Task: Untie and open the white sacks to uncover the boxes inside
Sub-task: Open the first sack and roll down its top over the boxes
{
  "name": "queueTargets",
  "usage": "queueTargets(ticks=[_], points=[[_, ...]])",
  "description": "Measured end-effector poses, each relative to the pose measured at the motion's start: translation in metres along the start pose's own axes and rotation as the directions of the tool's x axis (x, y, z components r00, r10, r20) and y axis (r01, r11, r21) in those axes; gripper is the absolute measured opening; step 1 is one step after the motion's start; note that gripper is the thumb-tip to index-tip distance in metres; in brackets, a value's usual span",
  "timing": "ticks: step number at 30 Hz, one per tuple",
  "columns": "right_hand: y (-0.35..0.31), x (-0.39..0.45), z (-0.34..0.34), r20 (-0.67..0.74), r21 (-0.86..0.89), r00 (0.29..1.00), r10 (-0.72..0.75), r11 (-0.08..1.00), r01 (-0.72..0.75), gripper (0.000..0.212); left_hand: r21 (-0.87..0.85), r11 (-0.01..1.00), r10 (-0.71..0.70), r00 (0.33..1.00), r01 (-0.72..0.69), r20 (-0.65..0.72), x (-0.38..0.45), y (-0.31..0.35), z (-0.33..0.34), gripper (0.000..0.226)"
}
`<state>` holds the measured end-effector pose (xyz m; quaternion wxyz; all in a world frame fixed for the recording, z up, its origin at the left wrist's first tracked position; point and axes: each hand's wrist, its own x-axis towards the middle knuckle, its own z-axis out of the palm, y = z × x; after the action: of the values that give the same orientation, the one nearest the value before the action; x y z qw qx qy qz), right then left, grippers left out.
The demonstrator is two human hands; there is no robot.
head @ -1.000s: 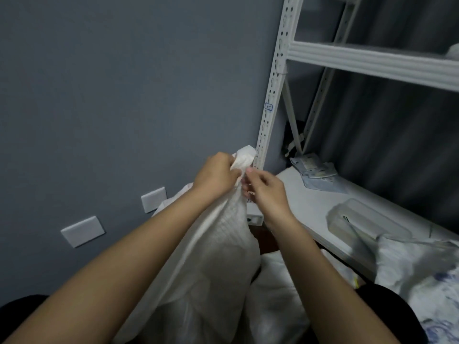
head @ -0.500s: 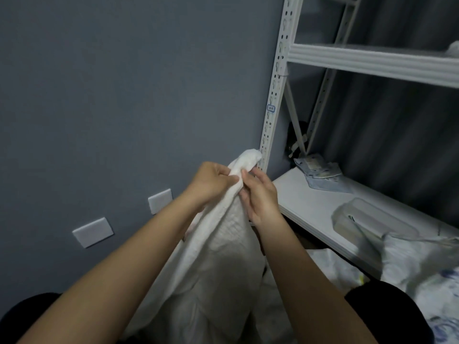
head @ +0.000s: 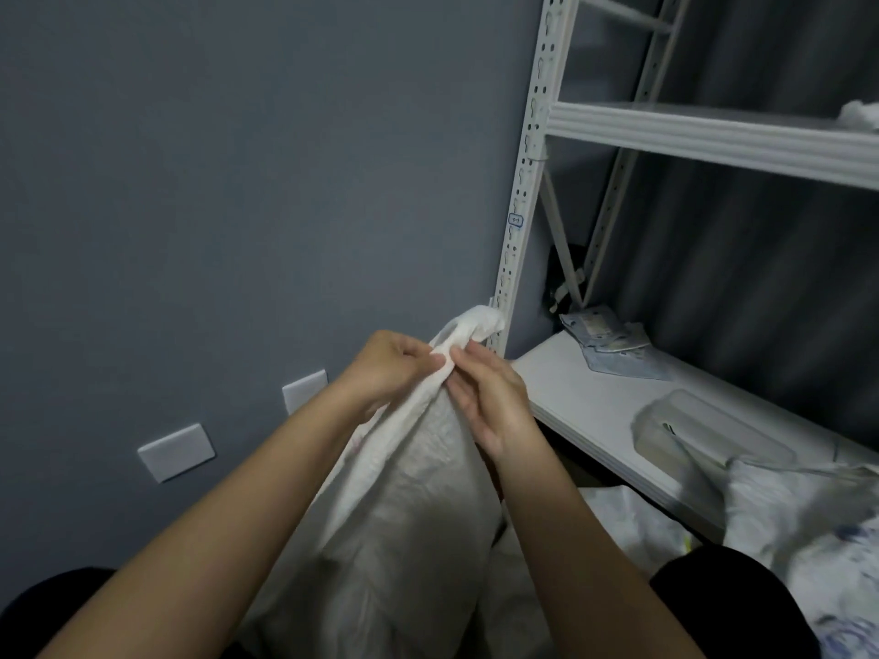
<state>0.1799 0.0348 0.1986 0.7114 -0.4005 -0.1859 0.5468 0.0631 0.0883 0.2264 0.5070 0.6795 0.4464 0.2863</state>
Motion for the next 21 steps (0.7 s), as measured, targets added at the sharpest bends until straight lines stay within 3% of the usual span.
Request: queueTargets(ticks=[1,2,3,4,5,7,9,10,12,13,15,16,19,21], points=[[-0.001,-0.004,-0.004,-0.054,-0.316,0.985,-0.166,0.938,0.141,0.035,0.042,0.999,0.015,0.999,-0.014,-0.037,0.001,-0.004,0.0,0.011],[-0.004,-0.006,-0.01,-0.006,-0.687,0.915,-0.404,0.667,0.29,0.035,0.101,0.994,0.035,0.998,-0.031,-0.047,0.002,-0.007,0.0,0.01],[-0.009,-0.006,-0.019,0.215,-0.874,0.811,-0.544,0.263,0.408,0.039,0.176,0.983,0.065,0.998,-0.059,-0.028,0.002,-0.008,-0.002,0.01],[-0.018,-0.004,-0.026,0.467,-0.862,0.729,-0.501,-0.072,0.502,0.045,0.256,0.961,0.102,0.995,-0.104,0.02,0.002,-0.006,-0.003,0.009],[-0.031,-0.001,-0.028,0.624,-0.781,0.709,-0.329,-0.284,0.556,0.048,0.328,0.931,0.137,0.987,-0.157,0.084,0.002,-0.004,-0.005,0.007],[-0.054,0.004,-0.026,0.674,-0.629,0.738,0.022,-0.506,0.59,0.033,0.403,0.883,0.172,0.965,-0.24,0.198,0.004,-0.001,-0.007,0.004],[-0.07,0.008,-0.022,0.575,-0.626,0.8,0.169,-0.539,0.564,0.023,0.428,0.864,0.192,0.959,-0.265,0.207,0.002,0.002,-0.01,0.006],[-0.074,0.01,-0.022,0.54,-0.679,0.822,0.182,-0.483,0.553,0.021,0.457,0.845,0.212,0.958,-0.278,0.192,0.0,0.002,-0.011,0.019],[-0.078,0.019,-0.026,0.494,-0.818,0.858,0.142,-0.26,0.514,0.019,0.614,0.734,0.216,0.957,-0.289,0.192,-0.009,-0.005,-0.008,0.054],[-0.079,0.023,-0.029,0.472,-0.865,0.873,0.123,-0.126,0.486,0.019,0.731,0.619,0.208,0.957,-0.288,0.202,-0.016,-0.01,-0.004,0.061],[-0.08,0.029,-0.036,0.42,-0.907,0.9,0.118,0.104,0.409,0.019,0.874,0.403,0.213,0.957,-0.272,0.199,-0.02,-0.02,0.001,0.048],[-0.079,0.03,-0.038,0.397,-0.911,0.91,0.118,0.171,0.375,0.019,0.898,0.362,0.234,0.957,-0.25,0.173,-0.018,-0.022,-0.002,0.035],[-0.071,0.029,-0.044,0.38,-0.906,0.921,0.091,0.235,0.351,0.021,0.889,0.437,0.347,0.938,-0.139,-0.024,0.002,-0.02,-0.025,0.02],[-0.065,0.028,-0.046,0.397,-0.905,0.918,0.015,0.176,0.388,0.023,0.841,0.519,0.383,0.921,-0.151,-0.071,0.012,-0.018,-0.03,0.025]])
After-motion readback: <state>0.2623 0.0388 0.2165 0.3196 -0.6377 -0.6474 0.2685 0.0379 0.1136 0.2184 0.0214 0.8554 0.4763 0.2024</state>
